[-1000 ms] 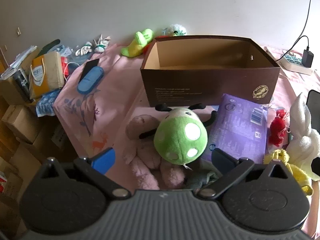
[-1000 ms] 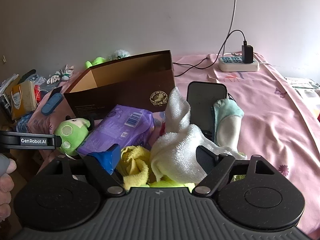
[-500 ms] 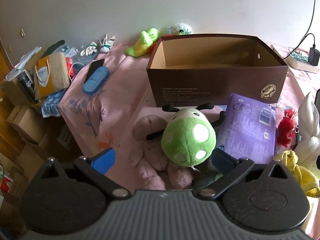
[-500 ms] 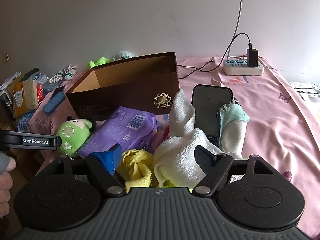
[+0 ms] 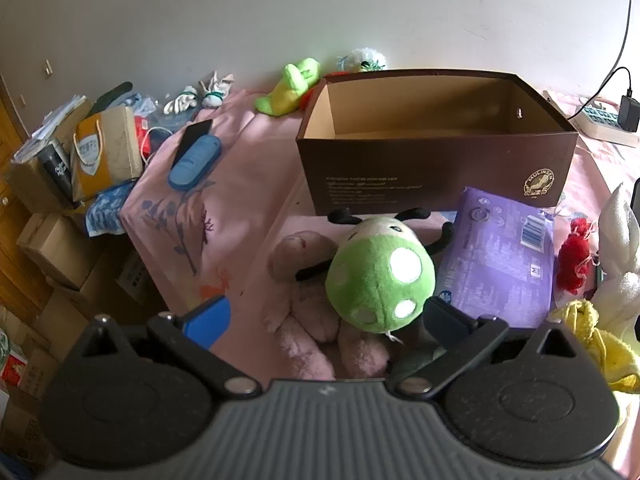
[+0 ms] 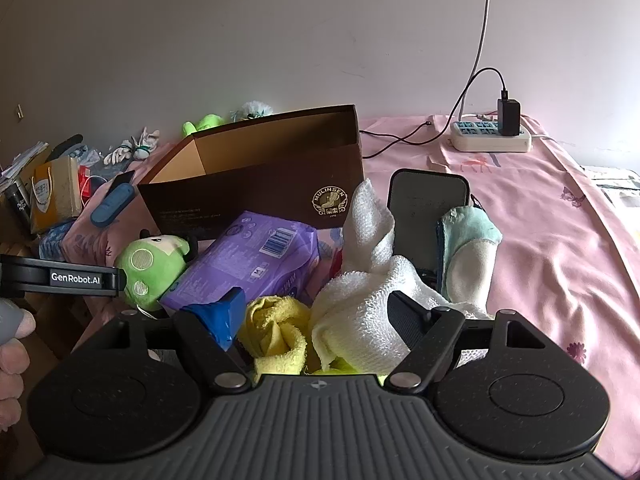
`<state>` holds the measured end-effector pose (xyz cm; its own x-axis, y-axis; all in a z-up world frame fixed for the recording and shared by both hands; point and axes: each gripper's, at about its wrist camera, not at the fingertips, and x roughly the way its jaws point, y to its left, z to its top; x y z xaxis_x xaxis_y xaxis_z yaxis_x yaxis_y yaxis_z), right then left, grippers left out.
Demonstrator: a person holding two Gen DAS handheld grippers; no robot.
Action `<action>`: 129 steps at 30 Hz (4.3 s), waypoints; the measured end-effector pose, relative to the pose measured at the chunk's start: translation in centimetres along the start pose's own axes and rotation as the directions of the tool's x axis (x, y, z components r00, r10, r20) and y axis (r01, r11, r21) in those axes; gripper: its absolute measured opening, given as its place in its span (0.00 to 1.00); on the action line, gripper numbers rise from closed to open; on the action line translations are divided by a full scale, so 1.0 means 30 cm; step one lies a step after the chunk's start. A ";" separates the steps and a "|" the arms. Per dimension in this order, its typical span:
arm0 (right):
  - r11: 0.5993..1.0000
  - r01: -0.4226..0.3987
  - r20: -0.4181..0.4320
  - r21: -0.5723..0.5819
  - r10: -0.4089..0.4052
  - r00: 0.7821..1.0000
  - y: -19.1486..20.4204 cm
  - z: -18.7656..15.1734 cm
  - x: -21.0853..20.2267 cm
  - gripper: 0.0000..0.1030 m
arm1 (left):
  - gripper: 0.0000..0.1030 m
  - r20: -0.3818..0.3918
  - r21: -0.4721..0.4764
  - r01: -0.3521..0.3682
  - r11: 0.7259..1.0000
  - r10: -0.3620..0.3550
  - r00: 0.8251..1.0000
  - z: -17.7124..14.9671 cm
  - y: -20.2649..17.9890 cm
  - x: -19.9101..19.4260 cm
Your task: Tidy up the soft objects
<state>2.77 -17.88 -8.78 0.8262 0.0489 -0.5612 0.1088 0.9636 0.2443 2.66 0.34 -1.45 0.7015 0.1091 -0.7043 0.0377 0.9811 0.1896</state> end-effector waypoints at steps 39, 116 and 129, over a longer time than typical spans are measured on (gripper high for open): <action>0.998 -0.037 0.014 0.042 0.037 0.999 -0.020 -0.013 -0.027 0.61 | 0.99 -0.007 0.008 0.013 1.000 -0.013 1.000 -0.015 -0.005 0.008; 0.986 -0.134 -0.122 0.104 0.146 0.982 -0.213 0.019 0.169 0.59 | 0.83 -0.007 0.434 0.579 0.690 -0.640 0.768 -0.107 -0.333 0.040; 0.980 -0.157 -0.112 0.121 0.171 0.979 -0.226 0.005 0.178 0.25 | 0.31 -0.022 0.479 0.567 0.670 -0.637 0.771 -0.132 -0.366 0.060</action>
<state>6.52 -24.18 -13.31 0.7654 0.2417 -0.5964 0.0439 0.9050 0.4231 0.69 -9.61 -7.51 0.5012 -0.5371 -0.6785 0.7639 0.6430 0.0553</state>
